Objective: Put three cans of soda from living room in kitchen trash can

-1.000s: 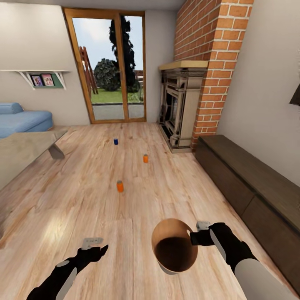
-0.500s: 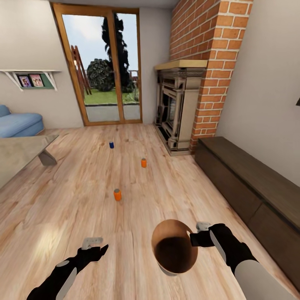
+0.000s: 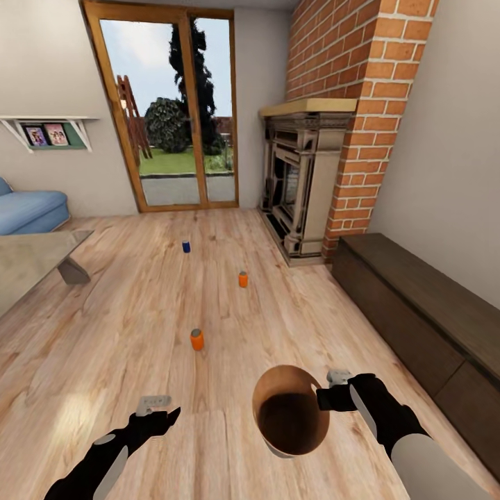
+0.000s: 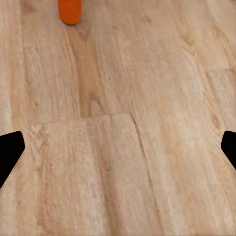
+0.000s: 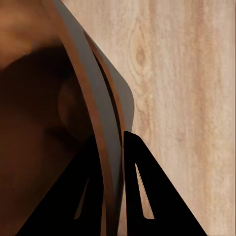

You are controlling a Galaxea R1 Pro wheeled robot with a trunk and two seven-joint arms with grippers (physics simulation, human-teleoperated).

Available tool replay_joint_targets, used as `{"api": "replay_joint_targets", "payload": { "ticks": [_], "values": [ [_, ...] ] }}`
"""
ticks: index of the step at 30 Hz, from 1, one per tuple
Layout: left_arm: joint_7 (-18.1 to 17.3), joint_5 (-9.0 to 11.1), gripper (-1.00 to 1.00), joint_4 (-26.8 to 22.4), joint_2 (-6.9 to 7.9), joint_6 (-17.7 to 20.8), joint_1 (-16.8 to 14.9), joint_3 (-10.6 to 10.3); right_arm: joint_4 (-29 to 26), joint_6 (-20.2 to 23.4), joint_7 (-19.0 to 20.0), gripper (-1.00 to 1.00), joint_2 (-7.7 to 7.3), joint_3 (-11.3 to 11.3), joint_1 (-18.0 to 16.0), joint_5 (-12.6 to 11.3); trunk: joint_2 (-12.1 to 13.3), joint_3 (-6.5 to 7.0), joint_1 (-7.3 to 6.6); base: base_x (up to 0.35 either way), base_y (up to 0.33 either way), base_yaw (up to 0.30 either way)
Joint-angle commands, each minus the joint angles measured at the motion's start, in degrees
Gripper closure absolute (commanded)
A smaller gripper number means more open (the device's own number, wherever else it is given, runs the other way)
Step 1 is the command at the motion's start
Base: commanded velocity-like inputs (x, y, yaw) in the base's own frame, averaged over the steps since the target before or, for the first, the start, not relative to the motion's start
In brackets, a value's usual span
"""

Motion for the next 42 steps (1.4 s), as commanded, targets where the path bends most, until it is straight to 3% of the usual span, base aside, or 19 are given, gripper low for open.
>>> {"api": "replay_joint_targets", "payload": {
  "ticks": [1, 25, 36, 42],
  "values": [
    [0.0, 0.0, -1.00, 0.0, 0.00, 0.0, 0.0, 0.0, 0.0, 0.2, 0.4, 1.00, 0.01, -0.1, 0.0, -1.2, 0.0, 0.01, 0.00, 0.325, 0.009, 0.000],
    [0.0, 0.0, -1.00, 0.0, 0.00, 0.0, 0.0, 0.0, 0.0, 0.1, 0.4, 1.00, 0.24, 0.0, 0.0, -1.2, 0.0, 0.01, 0.00, 0.325, 0.001, 0.000],
    [0.0, 0.0, -1.00, 0.0, 0.00, 0.0, 0.0, 0.0, 0.0, -2.0, 0.3, 1.00, 0.20, 0.0, 0.5, -1.2, 0.0, 0.01, 0.00, 0.325, 0.052, -0.002],
    [-0.1, 0.0, -1.00, 0.0, 0.00, -0.1, 0.0, 0.0, 0.0, -2.1, 0.3, 1.00, 0.26, 0.0, 0.5, -1.3, 0.0, 0.01, 0.00, 0.325, 0.128, -0.194]
  ]
}}
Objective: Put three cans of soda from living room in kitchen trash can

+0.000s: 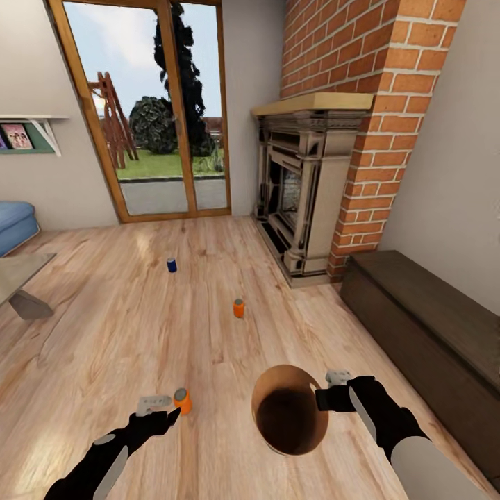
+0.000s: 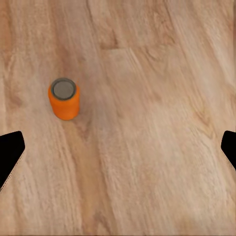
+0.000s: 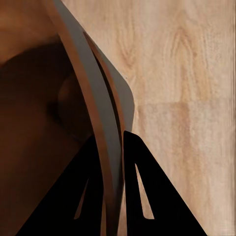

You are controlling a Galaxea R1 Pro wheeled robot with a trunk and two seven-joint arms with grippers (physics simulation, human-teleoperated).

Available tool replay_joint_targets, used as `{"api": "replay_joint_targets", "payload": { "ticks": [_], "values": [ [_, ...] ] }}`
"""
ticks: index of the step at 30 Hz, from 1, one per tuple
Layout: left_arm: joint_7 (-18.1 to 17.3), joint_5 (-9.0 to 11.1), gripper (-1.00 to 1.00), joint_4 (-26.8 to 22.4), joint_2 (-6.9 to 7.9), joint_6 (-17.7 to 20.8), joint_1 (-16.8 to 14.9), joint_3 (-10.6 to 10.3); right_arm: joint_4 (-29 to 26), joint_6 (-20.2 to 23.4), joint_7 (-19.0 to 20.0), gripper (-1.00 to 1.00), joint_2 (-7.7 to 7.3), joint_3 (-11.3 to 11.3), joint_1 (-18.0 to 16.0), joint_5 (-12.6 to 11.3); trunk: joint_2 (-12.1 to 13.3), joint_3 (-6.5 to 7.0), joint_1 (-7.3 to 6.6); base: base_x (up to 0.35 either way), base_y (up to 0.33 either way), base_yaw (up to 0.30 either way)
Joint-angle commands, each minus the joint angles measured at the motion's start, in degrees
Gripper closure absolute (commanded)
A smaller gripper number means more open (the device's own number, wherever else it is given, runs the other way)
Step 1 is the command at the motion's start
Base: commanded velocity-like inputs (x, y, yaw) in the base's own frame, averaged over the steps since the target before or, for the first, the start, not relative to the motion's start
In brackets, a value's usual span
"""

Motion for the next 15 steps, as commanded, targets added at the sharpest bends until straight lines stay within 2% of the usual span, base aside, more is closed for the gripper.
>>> {"api": "replay_joint_targets", "payload": {
  "ticks": [1, 15],
  "values": [
    [0.0, 0.0, -1.00, 0.0, 0.00, 0.0, 0.0, 0.0, 0.0, 0.2, 0.4, 1.00, 0.02, -0.1, 0.0, -1.4, 0.0, 0.01, 0.00, 0.325, 0.131, -0.236],
    [0.0, 0.0, -1.00, 0.0, 0.00, 0.0, 0.0, 0.0, 0.0, 0.2, 0.4, 1.00, 0.23, 0.0, 0.0, -1.3, 0.0, 0.01, 0.00, 0.325, 0.125, -0.241]
  ]
}}
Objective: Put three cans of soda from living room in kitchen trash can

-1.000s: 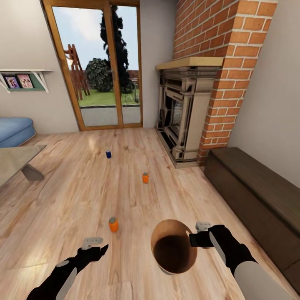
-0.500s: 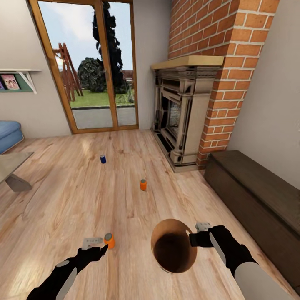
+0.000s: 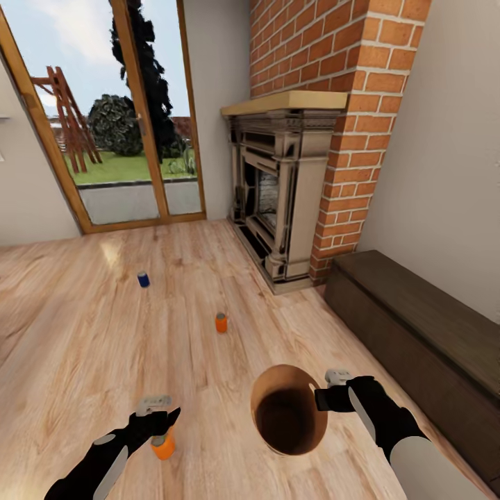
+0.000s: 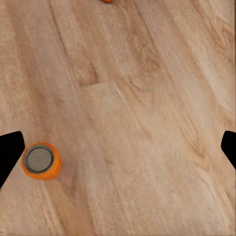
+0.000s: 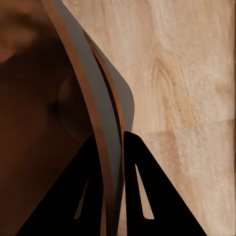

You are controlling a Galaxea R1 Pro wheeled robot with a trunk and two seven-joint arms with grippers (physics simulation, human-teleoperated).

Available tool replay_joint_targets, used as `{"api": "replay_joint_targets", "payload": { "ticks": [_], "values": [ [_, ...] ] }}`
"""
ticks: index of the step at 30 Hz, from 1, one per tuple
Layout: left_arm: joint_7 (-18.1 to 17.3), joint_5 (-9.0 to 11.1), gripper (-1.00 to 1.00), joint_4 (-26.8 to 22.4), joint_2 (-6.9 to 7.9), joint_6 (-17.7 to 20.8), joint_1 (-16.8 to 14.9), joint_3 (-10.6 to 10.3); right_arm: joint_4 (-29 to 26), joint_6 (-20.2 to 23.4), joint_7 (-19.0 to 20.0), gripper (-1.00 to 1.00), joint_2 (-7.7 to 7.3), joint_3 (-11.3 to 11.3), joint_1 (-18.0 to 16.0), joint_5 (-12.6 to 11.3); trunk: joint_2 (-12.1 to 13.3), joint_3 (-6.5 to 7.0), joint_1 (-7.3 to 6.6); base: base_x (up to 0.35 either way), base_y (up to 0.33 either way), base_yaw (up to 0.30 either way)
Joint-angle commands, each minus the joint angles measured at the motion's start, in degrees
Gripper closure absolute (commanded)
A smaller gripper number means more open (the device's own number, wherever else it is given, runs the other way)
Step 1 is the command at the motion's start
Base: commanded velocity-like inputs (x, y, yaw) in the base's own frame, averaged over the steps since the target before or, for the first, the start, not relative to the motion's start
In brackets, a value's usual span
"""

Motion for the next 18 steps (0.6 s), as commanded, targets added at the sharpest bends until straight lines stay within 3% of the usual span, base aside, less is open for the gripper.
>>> {"api": "replay_joint_targets", "payload": {
  "ticks": [1, 9, 18],
  "values": [
    [0.0, 0.0, -1.00, 0.0, 0.00, 0.0, 0.0, 0.0, 0.0, 0.2, 0.4, 1.00, 0.05, -0.1, 0.0, -1.5, 0.0, 0.01, 0.00, 0.325, 0.129, -0.157],
    [0.0, 0.1, -1.00, 0.0, 0.00, 0.0, 0.0, 0.0, 0.0, 0.2, 0.4, 1.00, 0.20, 0.0, 0.0, -1.4, 0.0, 0.01, 0.00, 0.286, 0.183, -0.061],
    [0.0, 0.0, -1.00, 0.0, 0.00, 0.0, 0.0, 0.0, 0.0, 0.2, 0.2, 1.00, 0.25, 0.0, 0.0, -1.4, 0.0, 0.01, 0.00, 0.068, 0.298, -0.003]
  ]
}}
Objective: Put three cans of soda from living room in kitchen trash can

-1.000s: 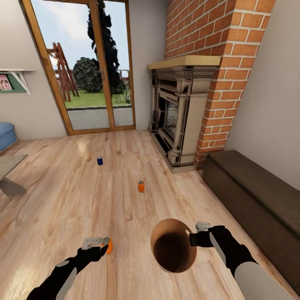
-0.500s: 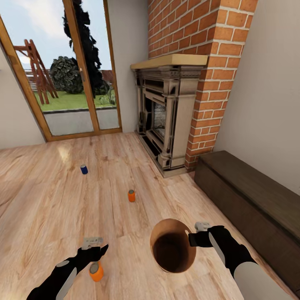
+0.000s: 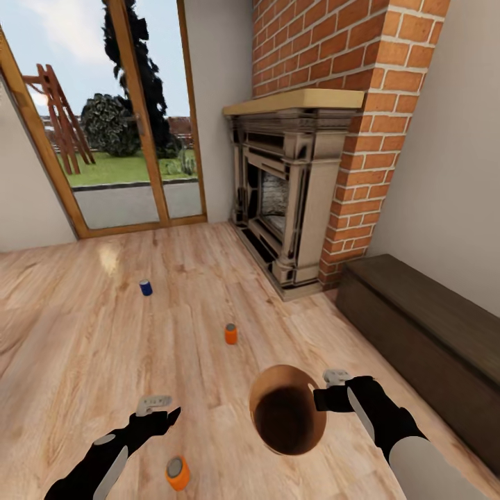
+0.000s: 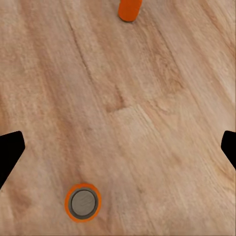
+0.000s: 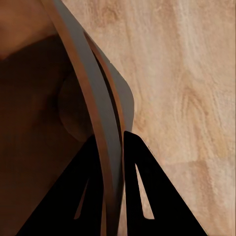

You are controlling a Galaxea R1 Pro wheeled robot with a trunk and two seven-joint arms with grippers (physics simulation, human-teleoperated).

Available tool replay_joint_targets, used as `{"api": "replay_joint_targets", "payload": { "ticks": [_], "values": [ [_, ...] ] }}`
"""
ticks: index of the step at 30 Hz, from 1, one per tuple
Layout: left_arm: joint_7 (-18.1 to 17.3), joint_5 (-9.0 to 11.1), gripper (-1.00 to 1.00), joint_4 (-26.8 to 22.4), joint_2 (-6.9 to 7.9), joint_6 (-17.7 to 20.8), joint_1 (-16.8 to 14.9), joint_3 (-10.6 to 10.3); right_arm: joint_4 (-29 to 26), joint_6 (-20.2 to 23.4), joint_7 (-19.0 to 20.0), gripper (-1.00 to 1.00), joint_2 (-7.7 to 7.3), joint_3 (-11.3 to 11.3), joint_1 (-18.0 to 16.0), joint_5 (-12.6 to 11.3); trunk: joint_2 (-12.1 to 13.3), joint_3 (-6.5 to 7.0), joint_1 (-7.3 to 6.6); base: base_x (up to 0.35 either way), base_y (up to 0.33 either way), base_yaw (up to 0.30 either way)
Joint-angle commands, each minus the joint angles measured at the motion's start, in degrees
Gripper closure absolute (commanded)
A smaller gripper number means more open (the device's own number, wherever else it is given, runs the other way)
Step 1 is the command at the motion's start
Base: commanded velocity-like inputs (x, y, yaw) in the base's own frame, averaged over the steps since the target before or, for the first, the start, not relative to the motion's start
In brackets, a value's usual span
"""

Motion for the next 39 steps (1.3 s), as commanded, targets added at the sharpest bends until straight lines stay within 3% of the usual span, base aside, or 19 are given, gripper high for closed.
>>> {"api": "replay_joint_targets", "payload": {
  "ticks": [1, 16, 27, 29, 34, 39],
  "values": [
    [0.0, 0.0, -1.00, 0.0, 0.00, 0.0, 0.0, 0.0, 0.0, 0.2, 0.3, 1.00, 0.01, -0.1, 0.0, -1.1, 0.0, 0.01, 0.00, 0.076, 0.236, 0.000],
    [0.0, -0.1, -1.00, 0.0, 0.01, 0.0, 0.0, 0.0, 0.4, 0.2, 0.3, 1.00, 0.05, -0.1, 0.0, -1.1, 0.0, 0.01, 0.00, 0.118, 0.062, 0.000],
    [0.0, 0.0, -1.00, 0.0, 0.01, 0.1, 0.0, 0.1, 0.2, 1.2, 0.2, 1.00, 0.10, -0.1, -0.3, -1.2, 0.0, 0.01, 0.00, 0.124, 0.264, 0.000],
    [0.0, 0.0, -1.00, 0.0, 0.00, 0.1, 0.0, 0.1, 0.1, 3.2, 0.3, 1.00, 0.21, 0.0, -0.6, -1.2, 0.0, 0.01, 0.00, 0.012, 0.303, 0.000],
    [0.2, 0.0, -1.00, 0.0, 0.00, 0.0, 0.0, 0.0, -0.3, 17.3, 0.4, 1.00, -0.18, -0.1, -5.0, -1.1, 0.0, 0.01, 0.00, 0.004, 0.177, 0.000],
    [0.4, -0.1, -1.00, 0.0, -0.03, 0.0, 0.0, 0.0, -0.4, 20.4, 0.4, 1.00, -0.84, -0.3, -7.2, -1.0, 0.0, 0.01, 0.00, 0.001, 0.044, 0.000]
  ]
}}
